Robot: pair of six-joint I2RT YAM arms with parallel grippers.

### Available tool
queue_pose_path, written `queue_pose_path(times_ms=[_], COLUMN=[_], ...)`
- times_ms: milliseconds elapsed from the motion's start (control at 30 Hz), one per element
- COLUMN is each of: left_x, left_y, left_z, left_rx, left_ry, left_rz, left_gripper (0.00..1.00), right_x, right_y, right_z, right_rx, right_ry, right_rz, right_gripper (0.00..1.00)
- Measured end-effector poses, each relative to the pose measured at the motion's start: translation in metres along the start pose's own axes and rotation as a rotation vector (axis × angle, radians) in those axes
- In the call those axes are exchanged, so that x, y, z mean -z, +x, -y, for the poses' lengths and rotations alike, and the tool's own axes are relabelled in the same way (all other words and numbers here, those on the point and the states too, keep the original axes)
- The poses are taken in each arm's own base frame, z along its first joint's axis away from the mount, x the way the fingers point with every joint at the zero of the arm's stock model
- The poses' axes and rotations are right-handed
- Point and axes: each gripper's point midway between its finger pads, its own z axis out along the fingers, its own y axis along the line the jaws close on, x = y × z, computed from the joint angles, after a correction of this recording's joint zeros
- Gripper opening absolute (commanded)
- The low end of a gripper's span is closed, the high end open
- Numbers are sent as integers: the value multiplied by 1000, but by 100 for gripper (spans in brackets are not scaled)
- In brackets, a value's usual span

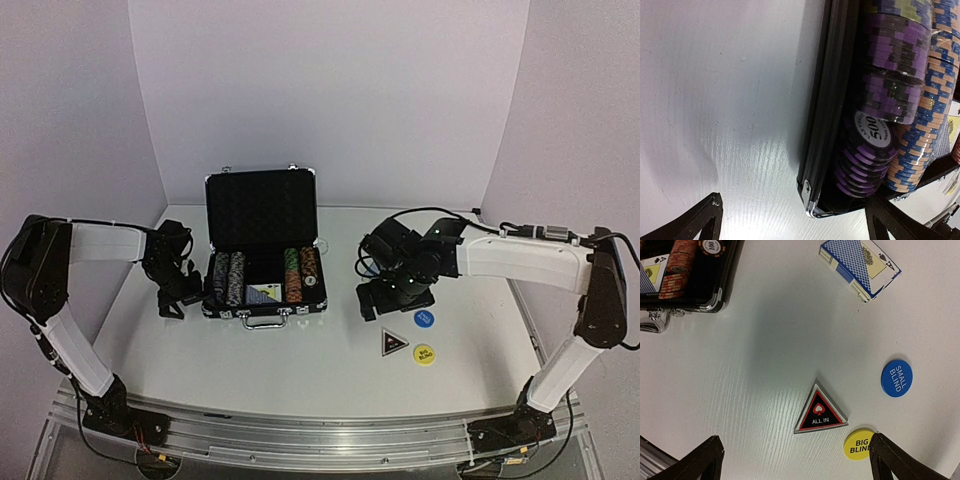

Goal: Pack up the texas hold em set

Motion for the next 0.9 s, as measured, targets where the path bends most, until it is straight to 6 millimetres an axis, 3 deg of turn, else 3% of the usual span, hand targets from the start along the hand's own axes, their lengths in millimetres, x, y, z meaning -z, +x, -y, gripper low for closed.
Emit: queue_pose_path(times_ms=[233,700,900], left_x=[-5,-9,6], left_y=[-29,-29,-30], left_z=[12,16,29], left_rx=[-21,-73,-106], left_ry=[15,34,99], left_rz=[78,57,81], left_gripper=[100,100,100], right_x=[-1,-1,-1], right_y=[2,2,2], right_z=[3,3,3], right_rx=[-6,-6,-5], right_ry=[8,11,11], right_rz=[1,0,-1], right_gripper=[98,98,98])
